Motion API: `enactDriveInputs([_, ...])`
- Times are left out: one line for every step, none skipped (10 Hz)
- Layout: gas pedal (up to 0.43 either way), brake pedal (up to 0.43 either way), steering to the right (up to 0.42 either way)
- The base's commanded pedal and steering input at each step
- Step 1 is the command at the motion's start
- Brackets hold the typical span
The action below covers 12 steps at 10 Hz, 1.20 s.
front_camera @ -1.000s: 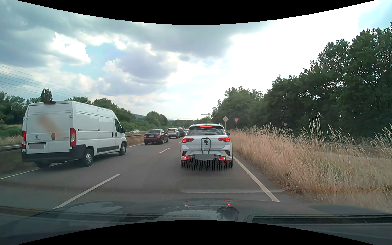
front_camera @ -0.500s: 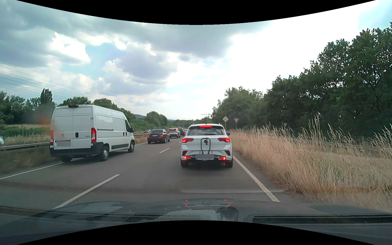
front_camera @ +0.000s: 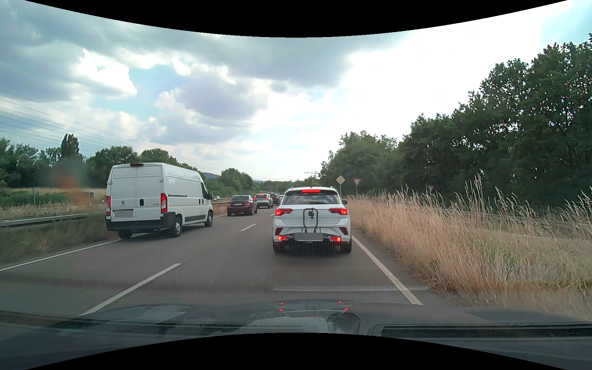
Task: Follow the waypoints while adhering to traffic rules and regulations
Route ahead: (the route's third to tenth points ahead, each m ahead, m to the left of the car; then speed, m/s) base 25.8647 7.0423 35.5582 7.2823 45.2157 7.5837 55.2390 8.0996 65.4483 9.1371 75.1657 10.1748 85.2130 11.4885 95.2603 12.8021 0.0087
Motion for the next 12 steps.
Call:
enactDriveInputs([0.000,0.250,-0.015])
enactDriveInputs([0.000,0.244,-0.015])
enactDriveInputs([0.000,0.250,-0.015])
enactDriveInputs([0.000,0.250,-0.015])
enactDriveInputs([0.000,0.244,-0.015])
enactDriveInputs([0.000,0.250,-0.016])
enactDriveInputs([0.000,0.250,-0.016])
enactDriveInputs([0.000,0.250,-0.016])
enactDriveInputs([0.000,0.244,-0.015])
enactDriveInputs([0.000,0.250,-0.015])
enactDriveInputs([0.000,0.250,-0.015])
enactDriveInputs([0.000,0.244,-0.016])
